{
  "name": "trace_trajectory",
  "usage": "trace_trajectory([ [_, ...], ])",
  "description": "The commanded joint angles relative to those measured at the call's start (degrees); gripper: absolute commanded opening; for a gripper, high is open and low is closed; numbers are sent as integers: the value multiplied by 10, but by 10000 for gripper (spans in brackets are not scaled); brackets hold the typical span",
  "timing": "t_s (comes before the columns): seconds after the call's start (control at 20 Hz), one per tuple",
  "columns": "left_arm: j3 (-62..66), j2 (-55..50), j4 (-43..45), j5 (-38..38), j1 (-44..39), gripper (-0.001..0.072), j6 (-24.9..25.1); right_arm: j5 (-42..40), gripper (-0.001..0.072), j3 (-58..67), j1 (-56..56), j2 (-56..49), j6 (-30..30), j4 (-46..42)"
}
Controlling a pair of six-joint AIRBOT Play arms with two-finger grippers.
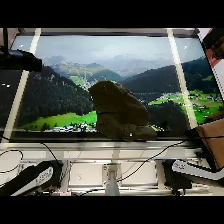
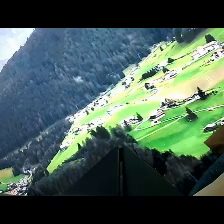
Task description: Fold the clothes and pants, and hang the long-sleeved shirts on hangers.
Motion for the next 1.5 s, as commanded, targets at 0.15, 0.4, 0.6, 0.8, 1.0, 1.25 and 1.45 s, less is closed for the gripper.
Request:
trace_trajectory([
  [0.15,0,0,0,0,0,40,0,0,34,1,0,0,0,0],
  [0.4,0,0,0,0,0,40,0,0,34,1,0,0,0,0],
  [0.6,0,0,2,-23,0,40,0,0,34,1,0,0,0,0],
  [0.8,0,0,2,-26,0,40,0,0,34,1,0,0,0,0],
  [1.0,0,0,-15,-18,-1,40,0,0,34,1,0,0,0,0],
  [1.25,-2,-28,-66,-8,-1,40,-1,-22,34,1,0,0,3,15],
  [1.45,-57,-92,-156,-81,-1,41,-19,-92,34,1,0,0,2,20],
])
